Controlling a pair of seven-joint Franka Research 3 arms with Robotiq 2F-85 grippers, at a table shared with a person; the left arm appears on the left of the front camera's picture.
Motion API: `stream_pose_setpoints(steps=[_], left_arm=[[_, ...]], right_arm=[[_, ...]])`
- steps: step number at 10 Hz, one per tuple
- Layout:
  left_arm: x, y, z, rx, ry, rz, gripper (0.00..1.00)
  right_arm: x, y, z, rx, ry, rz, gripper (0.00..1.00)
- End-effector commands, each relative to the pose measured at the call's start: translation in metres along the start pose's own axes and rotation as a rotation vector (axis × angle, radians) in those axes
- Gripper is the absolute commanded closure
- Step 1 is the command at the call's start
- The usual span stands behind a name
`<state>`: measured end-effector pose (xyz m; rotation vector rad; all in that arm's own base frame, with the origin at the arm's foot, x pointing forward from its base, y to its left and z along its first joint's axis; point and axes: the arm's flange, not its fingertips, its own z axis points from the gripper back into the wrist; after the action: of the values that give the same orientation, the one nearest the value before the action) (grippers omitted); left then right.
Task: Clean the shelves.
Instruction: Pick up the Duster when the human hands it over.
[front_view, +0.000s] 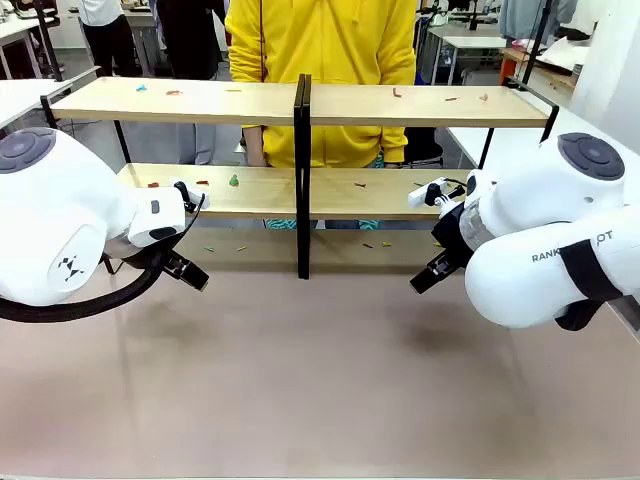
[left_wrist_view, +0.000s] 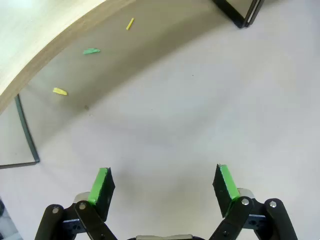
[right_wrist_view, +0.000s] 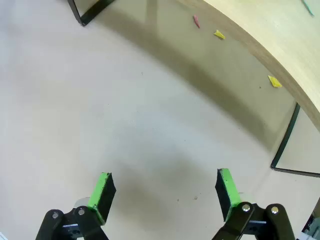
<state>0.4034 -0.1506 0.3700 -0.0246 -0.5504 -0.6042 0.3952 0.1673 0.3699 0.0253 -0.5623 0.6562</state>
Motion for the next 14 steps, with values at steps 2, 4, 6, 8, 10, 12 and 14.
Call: stream_pose_setpoints(steps=[2,4,6,8,10,12,14], left_arm=[[0.000,0.000,0.000,0.000,0.000,0.000,0.00],[0.000,0.000,0.000,0.000,0.000,0.000,0.00],[0.000,0.000,0.000,0.000,0.000,0.000,0.00],[0.000,0.000,0.000,0.000,0.000,0.000,0.00],[0.000,0.000,0.000,0.000,0.000,0.000,0.00],[0.000,0.000,0.000,0.000,0.000,0.000,0.00],[-0.011,0.008,0.041,-0.042,-0.057,-0.091,0.00]], right_arm=[[0.000,0.000,0.000,0.000,0.000,0.000,0.00],[0.000,0.000,0.000,0.000,0.000,0.000,0.00],[0.000,0.000,0.000,0.000,0.000,0.000,0.00],[0.000,0.000,0.000,0.000,0.000,0.000,0.00],[0.000,0.000,0.000,0.000,0.000,0.000,0.00],[0.000,0.000,0.000,0.000,0.000,0.000,0.00],[-0.005,-0.013,0.046,0.073,-0.094,0.029,0.00]])
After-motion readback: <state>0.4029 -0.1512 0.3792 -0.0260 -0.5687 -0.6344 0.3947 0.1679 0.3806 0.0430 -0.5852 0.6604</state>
